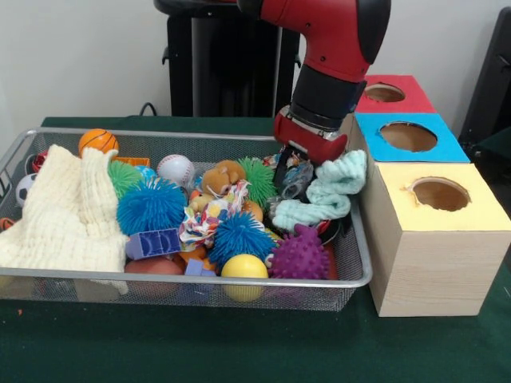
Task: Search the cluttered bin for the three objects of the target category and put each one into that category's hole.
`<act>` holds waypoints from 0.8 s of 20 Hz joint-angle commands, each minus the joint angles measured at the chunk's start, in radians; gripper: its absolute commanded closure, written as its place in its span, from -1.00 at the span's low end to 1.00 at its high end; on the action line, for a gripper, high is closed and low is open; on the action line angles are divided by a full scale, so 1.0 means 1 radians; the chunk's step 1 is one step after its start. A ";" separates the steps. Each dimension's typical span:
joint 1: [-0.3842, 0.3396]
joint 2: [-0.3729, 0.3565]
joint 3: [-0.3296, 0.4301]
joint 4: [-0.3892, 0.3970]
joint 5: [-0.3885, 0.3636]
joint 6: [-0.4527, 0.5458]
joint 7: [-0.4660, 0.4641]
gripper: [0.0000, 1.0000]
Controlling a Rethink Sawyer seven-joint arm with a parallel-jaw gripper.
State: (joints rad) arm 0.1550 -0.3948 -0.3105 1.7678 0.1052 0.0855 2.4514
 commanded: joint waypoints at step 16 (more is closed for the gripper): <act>0.058 -0.019 0.063 0.046 0.053 0.276 0.126 1.00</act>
State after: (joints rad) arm 0.1738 -0.4519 -0.3009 1.8021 0.1369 0.2534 2.4514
